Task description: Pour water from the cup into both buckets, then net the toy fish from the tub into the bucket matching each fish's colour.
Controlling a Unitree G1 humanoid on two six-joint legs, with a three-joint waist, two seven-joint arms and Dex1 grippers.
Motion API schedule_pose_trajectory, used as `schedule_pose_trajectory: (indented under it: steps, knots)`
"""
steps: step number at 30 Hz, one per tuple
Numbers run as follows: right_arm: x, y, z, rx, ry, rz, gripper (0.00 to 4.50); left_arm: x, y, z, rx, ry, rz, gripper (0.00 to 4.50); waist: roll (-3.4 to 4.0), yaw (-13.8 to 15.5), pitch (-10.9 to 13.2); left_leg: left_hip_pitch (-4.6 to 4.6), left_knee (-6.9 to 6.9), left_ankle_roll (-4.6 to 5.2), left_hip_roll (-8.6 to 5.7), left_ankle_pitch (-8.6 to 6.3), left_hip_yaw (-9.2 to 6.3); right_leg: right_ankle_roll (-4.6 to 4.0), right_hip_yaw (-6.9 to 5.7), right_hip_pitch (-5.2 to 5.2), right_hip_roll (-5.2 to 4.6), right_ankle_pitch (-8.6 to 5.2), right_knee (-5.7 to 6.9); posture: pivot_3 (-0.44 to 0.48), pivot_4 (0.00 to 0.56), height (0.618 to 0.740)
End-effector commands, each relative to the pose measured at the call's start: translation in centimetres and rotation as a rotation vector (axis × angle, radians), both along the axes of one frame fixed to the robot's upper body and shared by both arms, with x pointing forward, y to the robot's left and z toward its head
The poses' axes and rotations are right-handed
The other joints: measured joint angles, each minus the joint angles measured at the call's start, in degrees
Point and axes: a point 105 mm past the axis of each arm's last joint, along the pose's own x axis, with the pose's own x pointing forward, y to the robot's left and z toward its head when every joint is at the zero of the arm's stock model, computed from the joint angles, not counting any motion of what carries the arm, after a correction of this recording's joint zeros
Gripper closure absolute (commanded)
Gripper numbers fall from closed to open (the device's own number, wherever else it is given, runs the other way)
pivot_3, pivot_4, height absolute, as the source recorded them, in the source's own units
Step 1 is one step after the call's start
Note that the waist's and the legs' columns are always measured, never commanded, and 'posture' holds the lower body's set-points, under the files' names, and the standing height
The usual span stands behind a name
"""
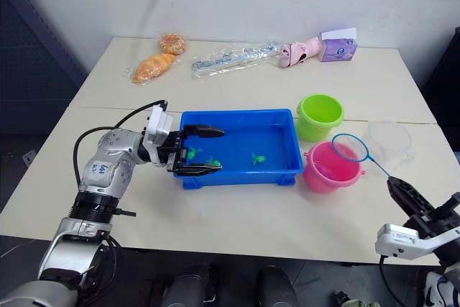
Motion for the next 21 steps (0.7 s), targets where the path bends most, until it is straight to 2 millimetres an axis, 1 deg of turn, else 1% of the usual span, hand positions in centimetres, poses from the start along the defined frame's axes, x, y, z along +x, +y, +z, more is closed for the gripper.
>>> schedule_pose_trajectory:
  steps: [1,6,9,11,14,16,19,21]
  knots:
    - [0.9,3.1,2.8,0.225,0.054,0.127,4.50,0.0,0.7,0.6,-0.001,-0.034,0.028,0.07,0.00,-0.18,0.00,0.02,0.00,0.00,0.01,0.00,0.01,0.00,0.01,0.04,0.01,0.00,0.00,0.000,0.150,0.740]
    - [3.3,6.3,5.0,0.328,0.167,0.214,4.50,0.6,3.1,0.2,0.008,-0.011,0.093,0.07,0.00,-0.59,0.00,0.19,0.02,0.03,0.08,-0.01,0.01,0.00,0.01,0.16,0.04,0.00,0.07,0.000,0.150,0.740]
    - [4.8,7.9,5.2,0.327,0.241,0.251,4.50,0.9,4.1,0.2,-0.010,0.007,0.129,0.07,0.00,-0.26,0.00,0.19,0.03,0.05,0.08,-0.02,-0.03,-0.01,-0.03,0.15,0.02,0.00,0.08,0.000,0.150,0.740]
    - [5.8,8.9,4.9,0.312,0.300,0.268,4.50,1.0,4.9,0.3,-0.022,0.025,0.152,0.07,0.00,-0.01,0.00,0.14,0.03,0.06,0.07,-0.02,-0.03,-0.01,-0.02,0.10,0.00,0.00,0.07,0.000,0.150,0.740]
    - [7.2,10.0,4.2,0.289,0.384,0.278,4.50,0.4,6.2,-0.7,0.051,0.041,0.153,0.07,0.00,0.06,0.00,0.05,0.04,0.10,0.06,-0.04,-0.04,-0.01,-0.03,0.04,-0.03,0.01,0.05,0.000,0.150,0.740]
    - [8.2,10.1,3.7,0.250,0.423,0.255,4.50,0.1,6.6,-0.8,0.064,0.053,0.150,0.07,0.01,0.12,0.01,-0.04,0.06,0.12,0.04,-0.05,-0.06,-0.01,-0.06,-0.01,-0.06,0.01,0.04,0.000,0.150,0.740]
    - [9.7,9.2,2.9,0.247,0.458,0.175,4.50,-0.2,6.7,-0.6,0.077,0.044,0.148,0.07,0.00,0.18,0.01,-0.14,0.16,0.19,0.02,-0.07,-0.09,-0.02,-0.09,-0.04,-0.09,0.01,0.04,0.000,0.150,0.740]
    - [10.2,9.1,2.4,0.222,0.483,0.167,4.50,-0.3,6.7,-0.6,0.088,0.037,0.144,0.07,0.00,0.24,0.01,-0.16,0.17,0.24,-0.03,-0.08,-0.12,-0.02,-0.12,-0.04,-0.16,0.01,0.03,0.000,0.150,0.740]
